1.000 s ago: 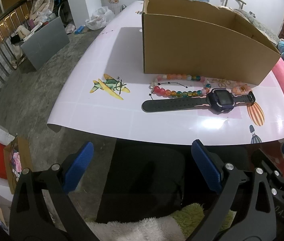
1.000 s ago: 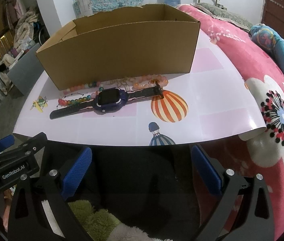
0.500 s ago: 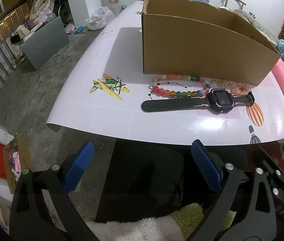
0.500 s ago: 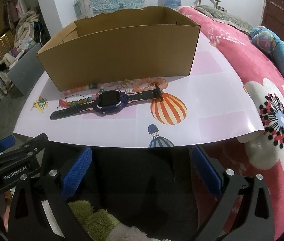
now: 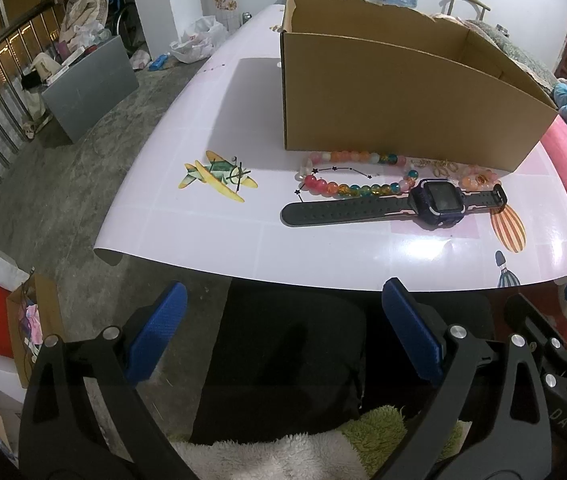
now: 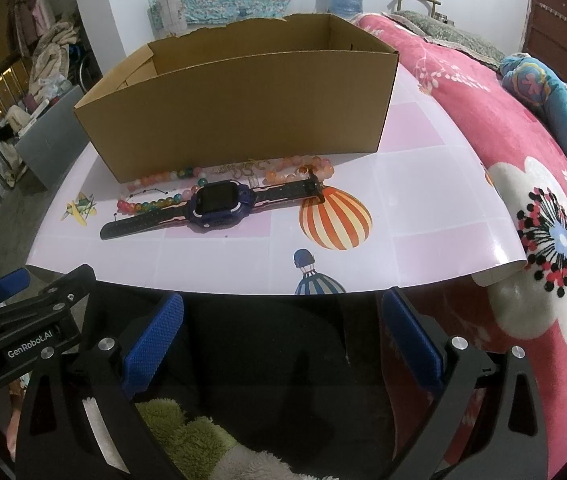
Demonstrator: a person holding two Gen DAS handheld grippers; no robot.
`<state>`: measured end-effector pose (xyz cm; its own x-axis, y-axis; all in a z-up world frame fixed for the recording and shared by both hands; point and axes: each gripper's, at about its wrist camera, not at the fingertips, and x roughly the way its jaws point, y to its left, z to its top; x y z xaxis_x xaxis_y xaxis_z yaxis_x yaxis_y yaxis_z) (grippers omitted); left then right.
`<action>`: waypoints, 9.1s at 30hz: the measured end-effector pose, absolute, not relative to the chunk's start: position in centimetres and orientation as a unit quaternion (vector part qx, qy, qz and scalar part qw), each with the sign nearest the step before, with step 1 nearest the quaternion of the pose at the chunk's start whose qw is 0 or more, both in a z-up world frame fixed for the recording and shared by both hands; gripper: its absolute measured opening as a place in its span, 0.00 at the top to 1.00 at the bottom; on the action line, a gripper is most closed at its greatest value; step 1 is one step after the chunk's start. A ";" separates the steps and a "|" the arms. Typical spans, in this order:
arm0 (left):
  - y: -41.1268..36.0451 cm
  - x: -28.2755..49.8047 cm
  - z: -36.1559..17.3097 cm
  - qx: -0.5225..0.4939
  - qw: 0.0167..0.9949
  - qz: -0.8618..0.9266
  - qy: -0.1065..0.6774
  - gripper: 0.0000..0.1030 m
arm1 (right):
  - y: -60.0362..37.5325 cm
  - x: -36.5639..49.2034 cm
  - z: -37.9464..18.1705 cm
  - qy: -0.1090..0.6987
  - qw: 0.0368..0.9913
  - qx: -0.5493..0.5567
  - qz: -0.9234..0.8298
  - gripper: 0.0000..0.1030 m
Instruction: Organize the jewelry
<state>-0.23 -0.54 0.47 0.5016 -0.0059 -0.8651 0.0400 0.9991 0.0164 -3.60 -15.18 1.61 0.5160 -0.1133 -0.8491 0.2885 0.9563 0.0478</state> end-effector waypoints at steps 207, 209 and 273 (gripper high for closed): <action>-7.9 -0.7 -2.7 0.249 0.872 -0.249 0.341 0.90 | -18.4 7.2 -1.2 0.575 0.764 0.026 0.290 0.57; -8.1 -1.1 -3.0 0.258 0.870 -0.253 0.336 0.99 | -18.1 6.9 -1.1 0.573 0.768 0.014 0.285 0.56; -2.5 6.8 -1.3 -0.123 0.829 -0.228 0.496 0.96 | -17.2 -2.1 -3.1 0.499 0.849 0.041 0.172 0.54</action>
